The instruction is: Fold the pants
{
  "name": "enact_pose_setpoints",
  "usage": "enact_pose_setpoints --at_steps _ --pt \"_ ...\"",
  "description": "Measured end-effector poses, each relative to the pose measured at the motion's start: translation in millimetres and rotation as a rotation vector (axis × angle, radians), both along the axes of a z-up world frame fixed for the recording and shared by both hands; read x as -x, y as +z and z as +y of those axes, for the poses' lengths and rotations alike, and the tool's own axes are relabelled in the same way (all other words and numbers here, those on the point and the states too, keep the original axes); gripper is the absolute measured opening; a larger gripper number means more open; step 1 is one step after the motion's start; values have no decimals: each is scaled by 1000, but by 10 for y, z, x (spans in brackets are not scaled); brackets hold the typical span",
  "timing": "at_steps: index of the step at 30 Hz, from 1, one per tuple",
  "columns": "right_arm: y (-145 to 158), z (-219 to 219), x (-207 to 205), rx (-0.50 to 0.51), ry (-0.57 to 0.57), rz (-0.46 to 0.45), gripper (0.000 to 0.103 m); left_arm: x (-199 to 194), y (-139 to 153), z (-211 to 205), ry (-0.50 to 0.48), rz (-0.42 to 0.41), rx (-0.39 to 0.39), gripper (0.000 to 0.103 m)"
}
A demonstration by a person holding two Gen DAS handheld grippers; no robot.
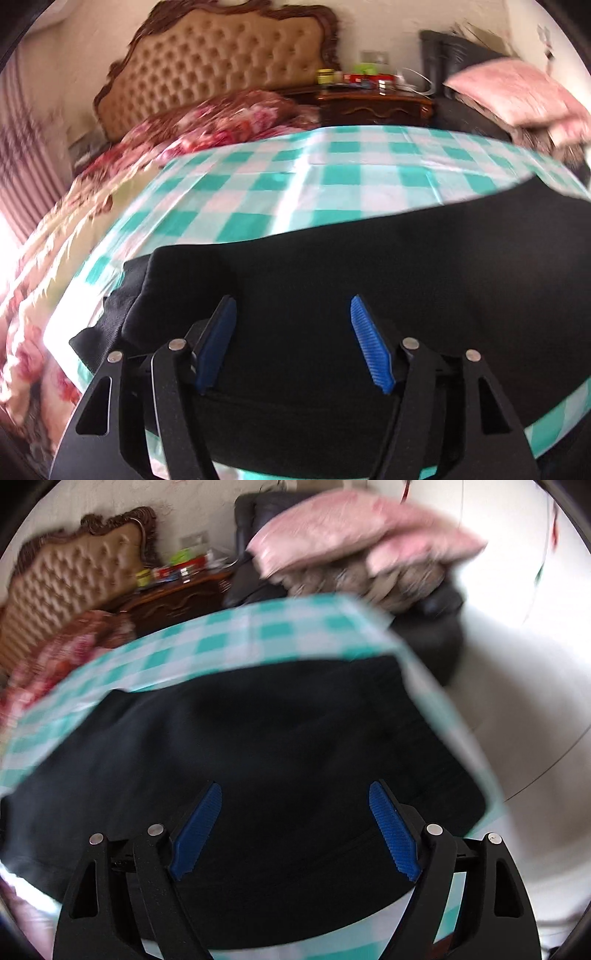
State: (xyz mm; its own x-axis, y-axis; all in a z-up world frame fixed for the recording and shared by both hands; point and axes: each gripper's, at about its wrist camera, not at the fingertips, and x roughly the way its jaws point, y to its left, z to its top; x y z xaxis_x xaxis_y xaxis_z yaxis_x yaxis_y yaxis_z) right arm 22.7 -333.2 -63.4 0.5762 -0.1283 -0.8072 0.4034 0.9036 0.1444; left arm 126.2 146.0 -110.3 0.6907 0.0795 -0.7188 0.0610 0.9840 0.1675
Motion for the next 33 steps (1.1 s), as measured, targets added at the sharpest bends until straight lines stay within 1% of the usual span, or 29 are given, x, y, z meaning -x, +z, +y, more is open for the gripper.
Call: enact_pose_setpoints --at_steps 1,2,4,6,8,10,11,12,13,14,15,16,20,22,24,28,30,33 --pt "-4 17 7 -24 17 -4 79 12 -14 -47 -8 0 -18 65" --pt "-6 45 1 -22 23 -3 79 18 -32 -83 -15 0 -25 65" --pt "4 114 -2 -11 36 -3 79 5 -58 -85 -12 7 -12 65" --pt "10 156 5 -43 55 -7 79 -6 -102 -50 2 18 -5 65" --pt "22 186 9 -46 65 -8 79 0 -162 -19 25 36 -12 66" --pt "34 235 13 -40 82 -8 79 -11 -212 57 59 51 -22 66" --pt "44 277 17 -46 98 -10 79 -40 -267 128 89 72 -34 66" --pt "67 331 32 -50 120 -18 79 -64 -324 201 120 95 -44 70" --pt "105 430 34 -49 159 -33 79 -68 -350 281 143 100 -29 75" --pt "141 544 31 -40 201 -48 79 -73 -343 380 178 97 -11 78" --pt "172 657 29 -28 236 -54 79 -80 -342 428 207 102 -30 78" --pt "207 845 5 -11 292 -62 80 -77 -328 465 234 102 -55 78" --pt "251 1597 -159 21 517 -66 80 -9 -272 581 317 100 -93 75" --pt "233 2075 -270 60 618 -61 80 54 -234 612 341 91 -113 74" --pt "199 2549 -411 76 714 -53 80 119 -183 630 350 80 -123 74" --pt "84 3202 -697 95 811 -15 80 250 -76 634 357 57 -128 74" --pt "1 3508 -854 125 848 2 79 291 -53 627 351 50 -131 74" --pt "-106 3851 -1035 166 857 3 79 328 -34 632 348 41 -124 74"
